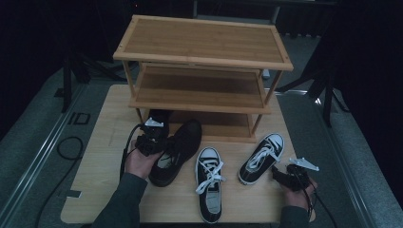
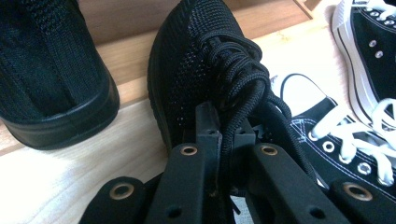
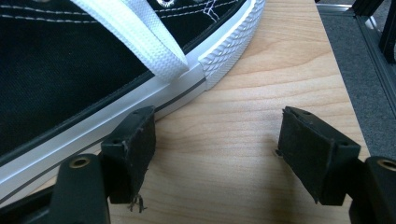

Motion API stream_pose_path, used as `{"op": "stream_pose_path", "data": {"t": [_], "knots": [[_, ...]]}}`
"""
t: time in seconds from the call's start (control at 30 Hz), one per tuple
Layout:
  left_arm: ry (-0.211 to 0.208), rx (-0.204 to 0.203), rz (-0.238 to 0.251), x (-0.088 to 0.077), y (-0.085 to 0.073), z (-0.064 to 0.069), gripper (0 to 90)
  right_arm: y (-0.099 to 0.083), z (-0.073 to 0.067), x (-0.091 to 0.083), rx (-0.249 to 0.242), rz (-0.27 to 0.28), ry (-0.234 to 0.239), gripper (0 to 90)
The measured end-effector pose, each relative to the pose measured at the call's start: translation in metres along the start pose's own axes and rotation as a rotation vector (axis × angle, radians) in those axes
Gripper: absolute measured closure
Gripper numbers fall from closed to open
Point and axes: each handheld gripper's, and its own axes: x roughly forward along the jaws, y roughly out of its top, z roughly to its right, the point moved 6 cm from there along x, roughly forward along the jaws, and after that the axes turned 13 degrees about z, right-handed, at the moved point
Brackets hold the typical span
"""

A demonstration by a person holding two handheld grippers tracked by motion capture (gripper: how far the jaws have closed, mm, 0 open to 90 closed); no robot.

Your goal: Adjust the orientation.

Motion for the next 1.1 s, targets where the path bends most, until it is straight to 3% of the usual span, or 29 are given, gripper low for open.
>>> {"op": "stream_pose_path", "data": {"t": [0.43, 0.73, 0.93, 1.1], "knots": [[0.024, -0.028, 0.027, 0.014, 0.003, -0.013, 87.0, 0.000, 0.000, 0.000, 0.001, -0.001, -0.001, 27.4], [0.045, -0.093, 0.081, 0.030, 0.013, -0.022, 86.9, 0.000, 0.000, 0.000, 0.001, 0.000, -0.001, 27.4], [0.090, -0.169, 0.131, 0.044, 0.020, -0.031, 86.9, 0.000, 0.000, 0.000, 0.001, 0.000, 0.000, 27.4], [0.141, -0.188, 0.159, 0.046, 0.023, -0.034, 86.9, 0.000, 0.000, 0.000, 0.001, 0.000, -0.001, 27.4]]}}
